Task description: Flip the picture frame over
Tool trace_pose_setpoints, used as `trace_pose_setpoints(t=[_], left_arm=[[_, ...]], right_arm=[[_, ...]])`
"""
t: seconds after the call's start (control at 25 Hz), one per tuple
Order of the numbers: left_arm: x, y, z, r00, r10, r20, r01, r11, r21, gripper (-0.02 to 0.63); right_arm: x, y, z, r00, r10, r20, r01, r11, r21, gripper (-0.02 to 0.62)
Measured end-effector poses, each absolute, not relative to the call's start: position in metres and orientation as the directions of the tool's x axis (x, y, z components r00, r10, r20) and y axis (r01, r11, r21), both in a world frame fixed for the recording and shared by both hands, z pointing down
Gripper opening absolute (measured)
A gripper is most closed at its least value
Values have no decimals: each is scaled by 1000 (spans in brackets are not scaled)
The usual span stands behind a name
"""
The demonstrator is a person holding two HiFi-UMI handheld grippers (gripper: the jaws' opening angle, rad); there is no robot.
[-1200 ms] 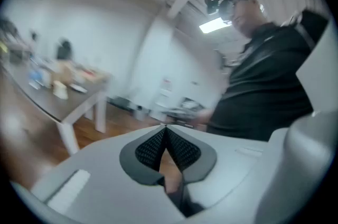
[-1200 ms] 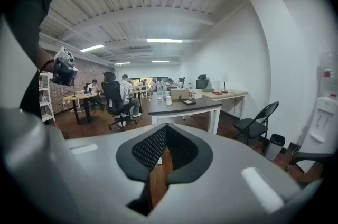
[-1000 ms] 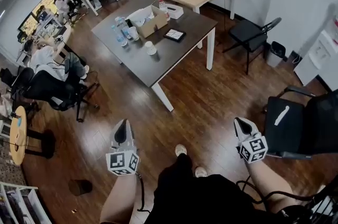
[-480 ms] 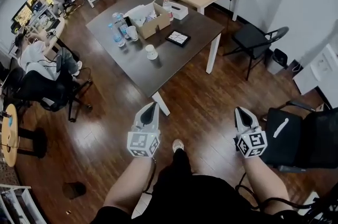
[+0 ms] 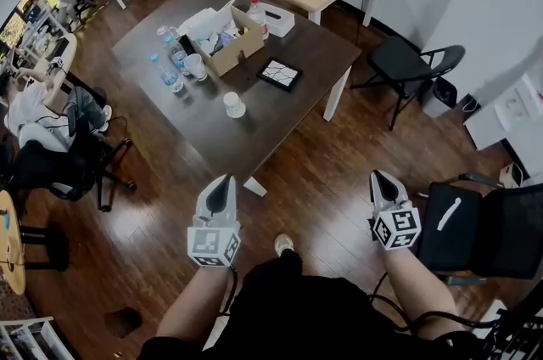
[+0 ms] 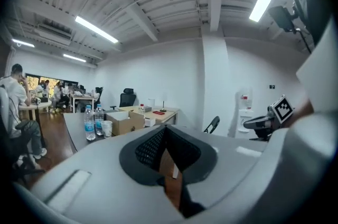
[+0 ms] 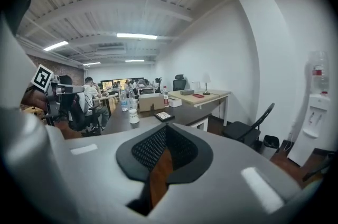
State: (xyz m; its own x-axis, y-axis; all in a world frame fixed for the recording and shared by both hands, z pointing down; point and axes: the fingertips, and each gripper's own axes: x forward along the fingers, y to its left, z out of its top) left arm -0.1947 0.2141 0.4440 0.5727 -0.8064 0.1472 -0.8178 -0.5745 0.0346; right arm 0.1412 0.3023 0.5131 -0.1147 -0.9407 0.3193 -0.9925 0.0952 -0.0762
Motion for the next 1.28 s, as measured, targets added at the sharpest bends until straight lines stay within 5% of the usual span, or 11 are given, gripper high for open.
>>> trace_pose_setpoints(t=[0.36, 0.64, 1.28], left_arm=[[-210, 98, 393, 506, -863, -2, -863, -506, -14, 1], [-180, 61, 409, 516, -856, 27, -857, -516, 0, 0], [-165, -79, 406, 255, -959, 126, -967, -252, 41, 0]], right_arm=[[117, 212, 507, -128, -952, 277, -991, 112, -72, 3], [145, 145, 482, -147, -961, 236, -989, 144, -30, 3], [147, -111, 522, -544, -732, 410, -814, 580, -46, 3]])
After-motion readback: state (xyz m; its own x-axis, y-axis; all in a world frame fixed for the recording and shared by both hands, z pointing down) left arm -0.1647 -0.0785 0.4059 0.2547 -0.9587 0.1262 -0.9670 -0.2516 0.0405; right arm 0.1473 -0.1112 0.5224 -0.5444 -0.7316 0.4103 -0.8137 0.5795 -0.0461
